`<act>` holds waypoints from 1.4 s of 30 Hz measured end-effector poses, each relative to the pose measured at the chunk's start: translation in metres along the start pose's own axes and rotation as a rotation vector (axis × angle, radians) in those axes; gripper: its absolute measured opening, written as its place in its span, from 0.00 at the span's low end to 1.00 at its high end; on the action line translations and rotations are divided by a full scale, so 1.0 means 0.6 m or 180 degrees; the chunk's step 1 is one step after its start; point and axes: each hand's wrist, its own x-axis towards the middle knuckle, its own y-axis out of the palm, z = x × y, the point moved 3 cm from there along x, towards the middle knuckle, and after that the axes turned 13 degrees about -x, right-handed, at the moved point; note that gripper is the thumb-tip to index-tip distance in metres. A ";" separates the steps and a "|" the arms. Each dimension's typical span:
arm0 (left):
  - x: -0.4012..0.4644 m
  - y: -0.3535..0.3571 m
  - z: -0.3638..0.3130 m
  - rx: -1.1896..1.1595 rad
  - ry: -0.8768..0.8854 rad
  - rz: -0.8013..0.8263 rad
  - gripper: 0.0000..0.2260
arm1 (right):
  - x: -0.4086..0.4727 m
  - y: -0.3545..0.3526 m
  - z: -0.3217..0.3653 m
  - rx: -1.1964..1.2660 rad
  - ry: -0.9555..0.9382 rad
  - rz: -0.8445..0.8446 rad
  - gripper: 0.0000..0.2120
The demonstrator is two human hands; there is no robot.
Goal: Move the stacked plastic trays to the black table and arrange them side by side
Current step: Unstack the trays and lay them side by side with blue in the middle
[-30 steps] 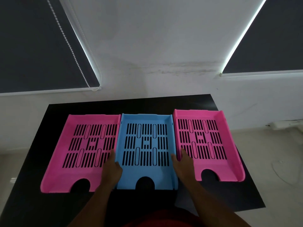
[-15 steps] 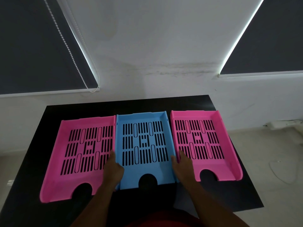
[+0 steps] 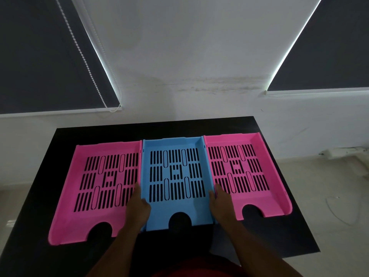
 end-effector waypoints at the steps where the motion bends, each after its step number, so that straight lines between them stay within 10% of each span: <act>1: -0.002 0.000 0.001 0.0008 0.0011 0.0014 0.33 | 0.000 0.001 0.000 -0.0026 -0.0013 -0.0006 0.06; 42: 0.117 0.016 -0.056 0.0076 -0.0031 0.0177 0.31 | 0.116 -0.019 0.071 -0.0035 0.0091 -0.0239 0.06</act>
